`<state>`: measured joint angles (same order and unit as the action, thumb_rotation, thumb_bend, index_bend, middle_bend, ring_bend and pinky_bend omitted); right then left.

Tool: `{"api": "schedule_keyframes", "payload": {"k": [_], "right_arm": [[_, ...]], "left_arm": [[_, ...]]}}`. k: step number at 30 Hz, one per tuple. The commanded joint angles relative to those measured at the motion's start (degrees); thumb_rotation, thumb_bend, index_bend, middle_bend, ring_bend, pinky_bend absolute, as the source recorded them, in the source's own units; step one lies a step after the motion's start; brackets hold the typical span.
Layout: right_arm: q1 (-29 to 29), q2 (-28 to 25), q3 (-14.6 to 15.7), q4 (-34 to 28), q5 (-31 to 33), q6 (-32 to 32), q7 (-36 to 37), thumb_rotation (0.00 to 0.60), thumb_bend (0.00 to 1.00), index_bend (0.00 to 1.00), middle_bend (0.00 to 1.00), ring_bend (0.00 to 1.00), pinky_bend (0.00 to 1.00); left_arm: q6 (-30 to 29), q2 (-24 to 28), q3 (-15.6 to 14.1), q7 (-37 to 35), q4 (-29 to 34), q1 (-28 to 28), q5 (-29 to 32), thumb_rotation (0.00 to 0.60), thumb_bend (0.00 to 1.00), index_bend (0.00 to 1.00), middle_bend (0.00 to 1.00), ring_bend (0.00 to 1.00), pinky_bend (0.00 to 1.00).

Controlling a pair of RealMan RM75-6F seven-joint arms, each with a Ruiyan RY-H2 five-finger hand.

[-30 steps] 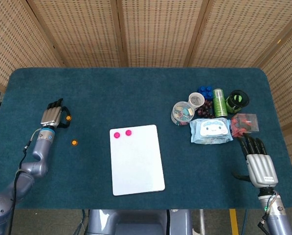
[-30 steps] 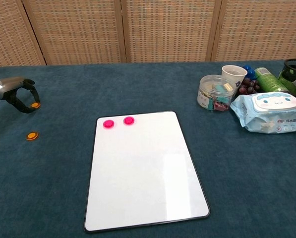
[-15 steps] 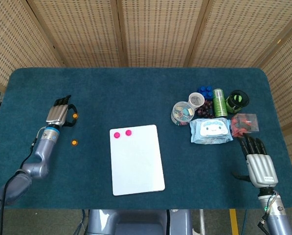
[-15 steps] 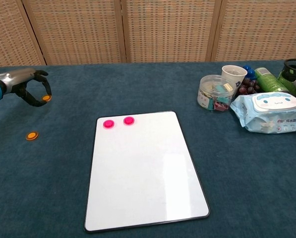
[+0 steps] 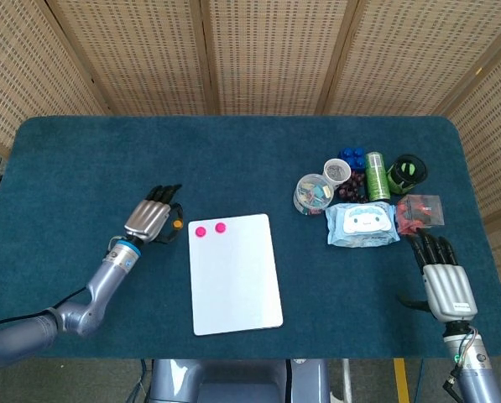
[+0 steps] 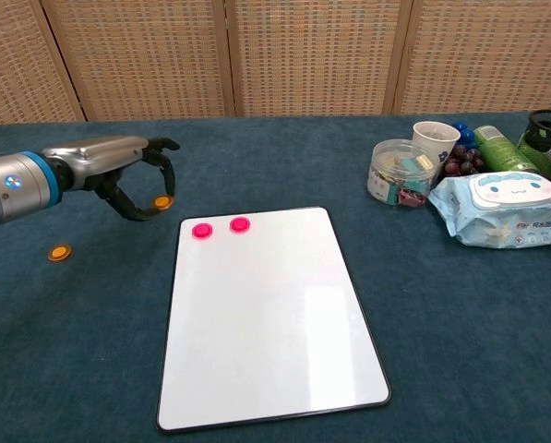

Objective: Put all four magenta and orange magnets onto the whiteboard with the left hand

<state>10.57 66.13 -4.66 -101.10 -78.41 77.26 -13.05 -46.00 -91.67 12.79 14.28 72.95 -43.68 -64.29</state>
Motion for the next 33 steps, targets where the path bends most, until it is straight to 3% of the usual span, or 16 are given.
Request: {"api": "schedule_keyframes", "payload": {"k": [1,8,22,33], "right_arm": [[0.0,0.0,0.0,0.0,0.0,-0.1,0.1,0.6,0.14,0.0,0.0,0.0,0.0],[0.1,-0.2,0.0,0.1,0.0,-0.3,0.6,0.6,0.14,0.0,0.0,0.0,0.0],[0.2,-0.4,0.1,0.2,0.0,-0.6,1.4,0.6,0.14,0.0,0.0,0.0,0.0],[0.2,-0.5,0.1,0.2,-0.1,-0.7,1.4,0.6,0.14,0.0,0.0,0.0,0.0]], "left_arm": [[-1.3,-0.5,-1.1,3.8,3.4,-0.9,1.0,0.6,0.37,0.62,0.0,0.0,0.0],[-1.2,-3.5,-1.6,7.4,4.4,-2.8,3.0,0.6,0.37,0.62,0.0,0.0,0.0],[-0.3,-10.1,-0.6,11.9,-1.5,-7.0,9.6,0.6,0.37,0.62,0.0,0.0,0.0],[-0.3,-11.4,0.1,14.0,-2.2,-9.0,13.2,0.6,0.36,0.62,0.0,0.0,0.0]]}}
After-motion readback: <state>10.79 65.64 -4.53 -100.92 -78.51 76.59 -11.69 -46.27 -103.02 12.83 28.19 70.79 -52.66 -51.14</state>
